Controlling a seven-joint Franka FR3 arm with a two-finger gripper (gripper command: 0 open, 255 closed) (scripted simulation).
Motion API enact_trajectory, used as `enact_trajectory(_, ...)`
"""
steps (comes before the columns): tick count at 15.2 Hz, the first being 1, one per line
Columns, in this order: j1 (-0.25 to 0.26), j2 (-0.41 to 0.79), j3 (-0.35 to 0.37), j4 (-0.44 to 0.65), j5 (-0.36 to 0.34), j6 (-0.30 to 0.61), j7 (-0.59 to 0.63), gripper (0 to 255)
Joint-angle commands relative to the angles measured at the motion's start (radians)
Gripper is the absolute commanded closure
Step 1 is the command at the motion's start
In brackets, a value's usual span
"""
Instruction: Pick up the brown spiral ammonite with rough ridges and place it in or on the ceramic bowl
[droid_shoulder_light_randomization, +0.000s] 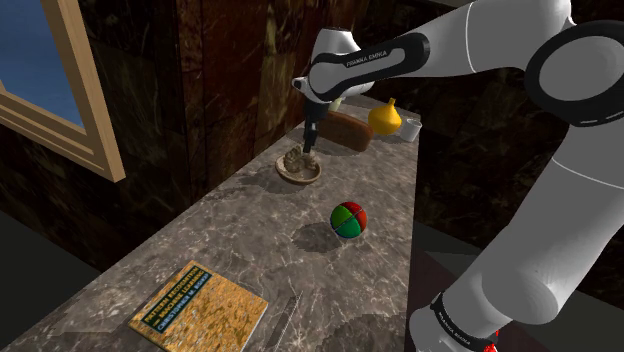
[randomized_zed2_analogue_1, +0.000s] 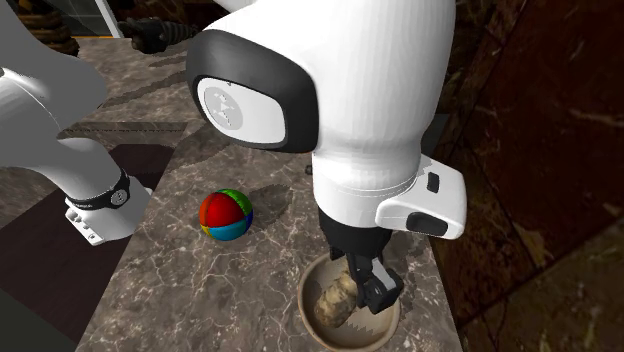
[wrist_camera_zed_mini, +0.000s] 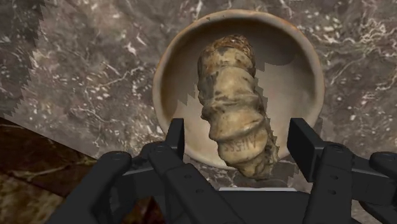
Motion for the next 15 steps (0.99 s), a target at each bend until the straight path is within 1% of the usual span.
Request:
enact_trajectory(1,0.0,0.0,0.0,0.0,0.0,0.0,0.0,0)
enact_trajectory(5,0.0,0.0,0.0,0.0,0.0,0.0,0.0,0)
enact_trajectory(9,0.003,-0.052,0.003,0.064,0.004,-0.115,-0.002,0)
enact_trajectory(15,0.003,-0.052,0.003,0.064,0.004,-0.115,-0.002,0)
